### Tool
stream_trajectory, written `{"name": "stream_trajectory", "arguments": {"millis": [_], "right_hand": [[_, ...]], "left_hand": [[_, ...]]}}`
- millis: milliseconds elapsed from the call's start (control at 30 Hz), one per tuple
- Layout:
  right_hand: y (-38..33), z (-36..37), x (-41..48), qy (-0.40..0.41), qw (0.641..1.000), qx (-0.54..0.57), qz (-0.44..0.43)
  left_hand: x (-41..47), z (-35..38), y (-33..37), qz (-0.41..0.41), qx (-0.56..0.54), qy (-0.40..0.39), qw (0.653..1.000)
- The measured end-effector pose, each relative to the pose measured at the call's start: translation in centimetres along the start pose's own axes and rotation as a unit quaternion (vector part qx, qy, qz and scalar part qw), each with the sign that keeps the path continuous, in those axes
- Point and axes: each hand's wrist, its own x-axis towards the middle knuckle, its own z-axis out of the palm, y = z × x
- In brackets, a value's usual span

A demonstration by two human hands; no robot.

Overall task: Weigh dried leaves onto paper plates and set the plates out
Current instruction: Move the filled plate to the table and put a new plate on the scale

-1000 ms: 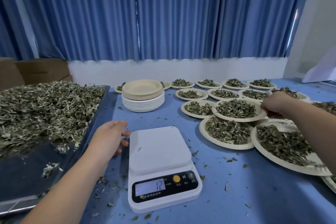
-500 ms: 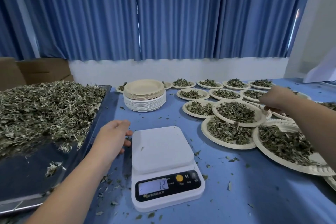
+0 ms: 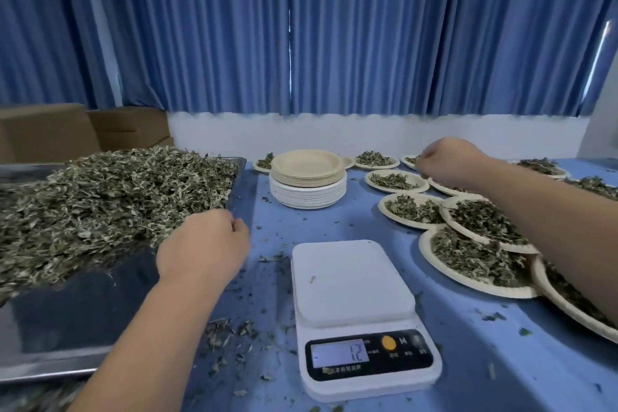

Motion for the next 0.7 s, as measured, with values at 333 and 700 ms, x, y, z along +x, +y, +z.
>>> {"name": "stream_trajectory", "arguments": {"millis": [333,700], "right_hand": [[-12.0,5.7,3.6,-0.167,0.970,-0.094,-0.152],[-15.3,9.7,5.8,-0.148,0.970,-0.123,-0.149]], "left_hand": [[0.6,1.0,-1.1,-0.053,-0.011,-0.081,0.995],[0.8,1.2,-1.5,-0.043,0.000,-0.082,0.996]]}}
